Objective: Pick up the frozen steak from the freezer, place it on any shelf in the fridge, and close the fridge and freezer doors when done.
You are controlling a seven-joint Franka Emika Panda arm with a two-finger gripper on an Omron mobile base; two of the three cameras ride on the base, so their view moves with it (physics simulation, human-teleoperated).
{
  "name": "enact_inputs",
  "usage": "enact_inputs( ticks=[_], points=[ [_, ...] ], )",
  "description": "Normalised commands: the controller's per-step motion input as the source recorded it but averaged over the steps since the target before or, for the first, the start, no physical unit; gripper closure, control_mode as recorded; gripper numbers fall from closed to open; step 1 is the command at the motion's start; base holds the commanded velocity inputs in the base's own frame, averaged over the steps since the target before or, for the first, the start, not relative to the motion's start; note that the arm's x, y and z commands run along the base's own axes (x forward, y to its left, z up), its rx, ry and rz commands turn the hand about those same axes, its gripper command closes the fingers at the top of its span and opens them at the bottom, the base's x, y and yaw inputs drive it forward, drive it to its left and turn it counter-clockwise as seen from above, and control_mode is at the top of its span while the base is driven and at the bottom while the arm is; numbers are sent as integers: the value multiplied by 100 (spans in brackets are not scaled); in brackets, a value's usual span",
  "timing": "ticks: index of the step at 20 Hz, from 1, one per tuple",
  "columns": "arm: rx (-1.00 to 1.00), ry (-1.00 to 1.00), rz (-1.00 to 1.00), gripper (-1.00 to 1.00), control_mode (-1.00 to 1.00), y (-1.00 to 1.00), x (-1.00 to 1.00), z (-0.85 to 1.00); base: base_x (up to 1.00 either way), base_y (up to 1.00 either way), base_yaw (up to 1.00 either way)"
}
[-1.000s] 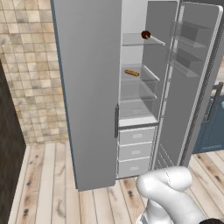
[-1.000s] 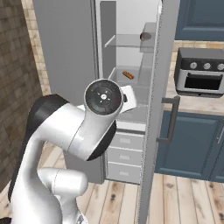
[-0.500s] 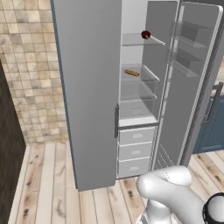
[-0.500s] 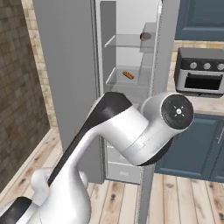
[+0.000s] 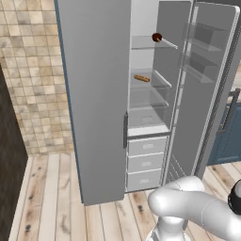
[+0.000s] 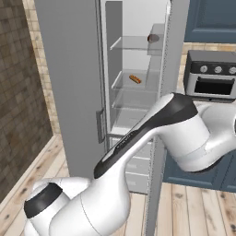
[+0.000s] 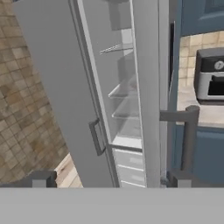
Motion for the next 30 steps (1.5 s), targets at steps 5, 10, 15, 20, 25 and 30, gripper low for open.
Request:
enact_inputs(
  ticks=[5,10,15,20,25,30],
  points=[
    [1,0,0,-100,-100,0,12,0,0,0,0],
    [2,0,0,-100,-100,0,40,-11,0,0,0],
    [10,0,-6,-100,-100,0,53,-16,0,0,0],
    [5,0,-3,-100,-100,-10,71,-10,0,0,0],
    [0,0,0,-100,-100,-16,76,-6,0,0,0],
    [0,0,0,-100,-100,-25,57,-12,0,0,0]
  ],
)
